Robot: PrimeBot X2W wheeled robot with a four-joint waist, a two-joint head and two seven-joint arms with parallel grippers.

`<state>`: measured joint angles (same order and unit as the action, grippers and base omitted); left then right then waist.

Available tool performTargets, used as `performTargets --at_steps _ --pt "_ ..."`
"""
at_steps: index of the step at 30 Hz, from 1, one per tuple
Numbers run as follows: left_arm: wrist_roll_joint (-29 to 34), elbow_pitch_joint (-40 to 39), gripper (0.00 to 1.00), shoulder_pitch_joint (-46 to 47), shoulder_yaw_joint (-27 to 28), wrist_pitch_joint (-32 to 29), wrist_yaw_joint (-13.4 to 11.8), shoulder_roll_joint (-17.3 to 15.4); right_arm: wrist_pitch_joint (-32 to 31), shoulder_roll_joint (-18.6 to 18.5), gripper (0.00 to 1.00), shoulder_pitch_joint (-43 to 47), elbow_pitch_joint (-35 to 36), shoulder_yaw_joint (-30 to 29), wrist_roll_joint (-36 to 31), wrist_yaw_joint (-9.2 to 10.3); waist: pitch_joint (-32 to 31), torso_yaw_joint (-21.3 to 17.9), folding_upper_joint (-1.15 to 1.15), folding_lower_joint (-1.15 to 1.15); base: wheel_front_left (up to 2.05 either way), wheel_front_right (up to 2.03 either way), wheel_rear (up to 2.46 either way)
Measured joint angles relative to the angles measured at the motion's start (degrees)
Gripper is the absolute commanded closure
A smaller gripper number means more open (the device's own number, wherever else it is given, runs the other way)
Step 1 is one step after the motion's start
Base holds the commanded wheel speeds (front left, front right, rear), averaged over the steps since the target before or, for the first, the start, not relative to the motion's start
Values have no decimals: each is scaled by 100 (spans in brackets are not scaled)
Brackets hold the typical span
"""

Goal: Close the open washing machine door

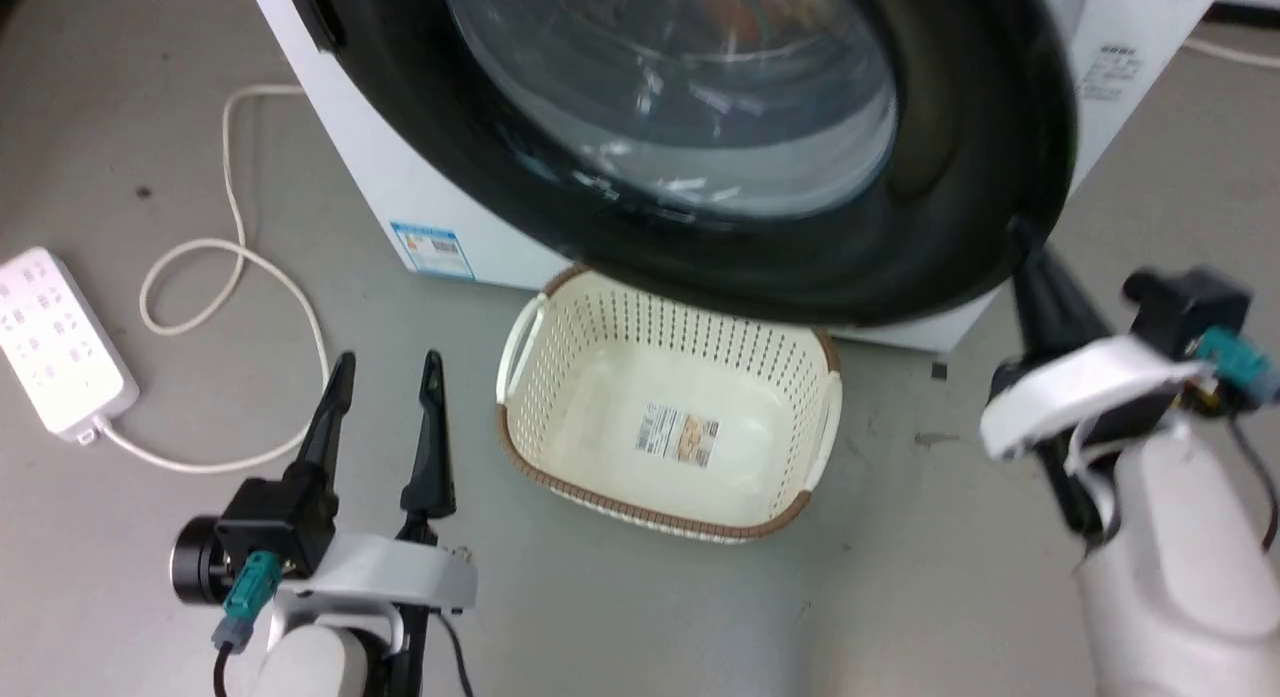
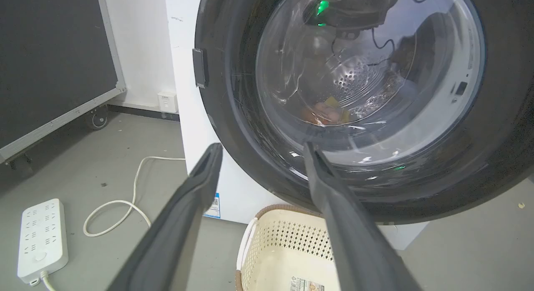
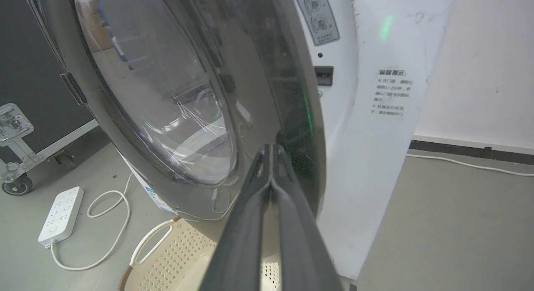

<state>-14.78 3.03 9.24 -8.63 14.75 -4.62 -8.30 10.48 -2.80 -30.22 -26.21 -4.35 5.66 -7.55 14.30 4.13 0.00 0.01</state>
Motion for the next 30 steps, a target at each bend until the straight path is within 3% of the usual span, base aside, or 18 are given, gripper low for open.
performTargets --at_steps 15,30 --pt "212 -105 0 256 203 0 144 158 124 -2 100 -1303 -517 -764 -365 1 691 22 0 0 0 0 0" --pt "361 -108 0 287 371 0 281 280 324 -33 100 -1881 -921 -899 -415 1 802 -64 0 0 0 0 0"
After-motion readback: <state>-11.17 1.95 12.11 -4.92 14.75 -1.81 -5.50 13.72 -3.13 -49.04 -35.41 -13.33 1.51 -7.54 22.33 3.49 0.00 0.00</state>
